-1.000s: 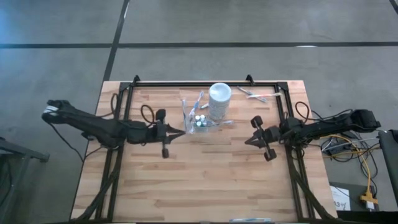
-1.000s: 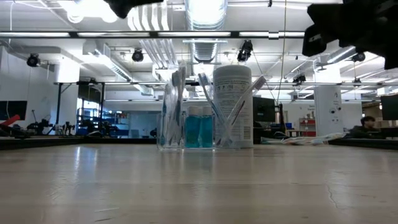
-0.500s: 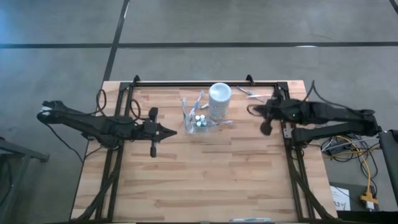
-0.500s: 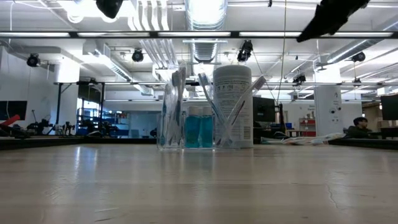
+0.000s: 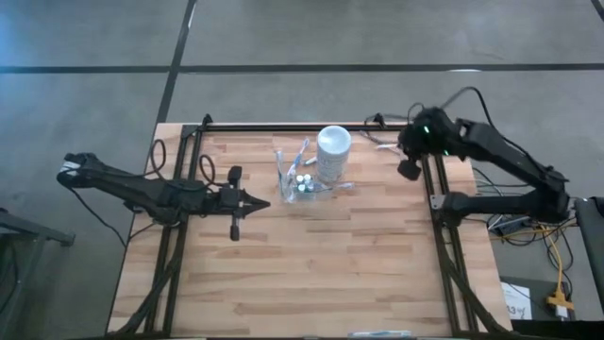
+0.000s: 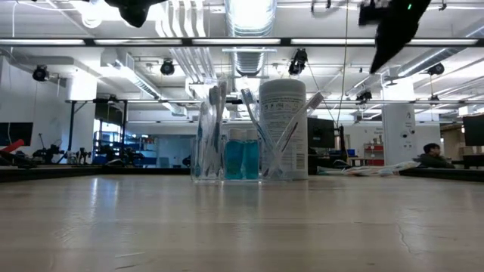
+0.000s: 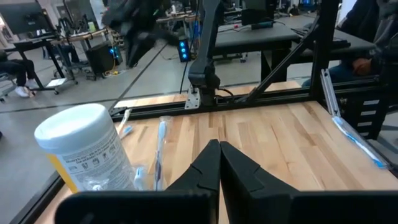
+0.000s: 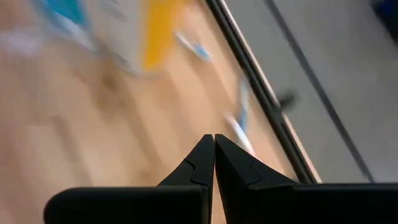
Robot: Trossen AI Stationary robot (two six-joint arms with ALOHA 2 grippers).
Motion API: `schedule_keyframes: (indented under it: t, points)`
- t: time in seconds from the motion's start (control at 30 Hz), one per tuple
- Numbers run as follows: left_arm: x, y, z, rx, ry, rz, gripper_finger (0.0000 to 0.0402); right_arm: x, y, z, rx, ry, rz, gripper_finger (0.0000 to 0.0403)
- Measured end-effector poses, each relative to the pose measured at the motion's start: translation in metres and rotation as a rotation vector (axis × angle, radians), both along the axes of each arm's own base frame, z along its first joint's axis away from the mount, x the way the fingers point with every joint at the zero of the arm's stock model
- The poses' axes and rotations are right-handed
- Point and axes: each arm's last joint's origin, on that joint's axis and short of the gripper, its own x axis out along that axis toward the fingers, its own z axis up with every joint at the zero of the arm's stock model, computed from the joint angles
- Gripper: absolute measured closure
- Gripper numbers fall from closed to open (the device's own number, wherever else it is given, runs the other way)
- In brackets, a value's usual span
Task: Pick & Place toothbrushing station
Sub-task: Put the orange toothbrush into the transparent organizer
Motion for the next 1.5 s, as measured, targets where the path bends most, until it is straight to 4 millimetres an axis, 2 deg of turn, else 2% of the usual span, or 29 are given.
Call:
schedule_keyframes:
  t: [0.17,0.33,0.5,0.63,0.87,1.03,1.3,1.5]
  points:
    - [0.000,0.000,0.001,0.024,-0.005,-0.002,0.0395,-0.003,-0.055,-0.029,0.203,0.202,-0.108,0.0394]
    - [0.000,0.000,0.000,0.059,0.000,-0.005,0.0396,0.003,-0.104,-0.067,0.338,0.356,-0.115,0.0394]
    - [0.002,-0.001,-0.002,0.067,0.019,-0.006,0.0391,0.023,-0.139,-0.091,0.397,0.440,-0.033,0.0391]
    - [0.005,-0.001,-0.006,0.073,0.042,-0.006,0.0396,0.043,-0.159,-0.105,0.426,0.481,0.028,0.0364]
    - [0.008,-0.002,-0.011,0.083,0.081,-0.008,0.0390,0.067,-0.186,-0.123,0.446,0.523,0.100,0.0280]
    - [0.009,-0.002,-0.016,0.090,0.095,-0.008,0.0388,0.073,-0.193,-0.134,0.460,0.548,0.134,0.0236]
    - [0.008,-0.002,-0.028,0.086,0.100,-0.007,0.0396,0.076,-0.199,-0.165,0.517,0.616,0.098,0.0218]
    - [0.007,-0.002,-0.033,0.082,0.089,-0.007,0.0389,0.078,-0.207,-0.181,0.469,0.677,0.070,0.0218]
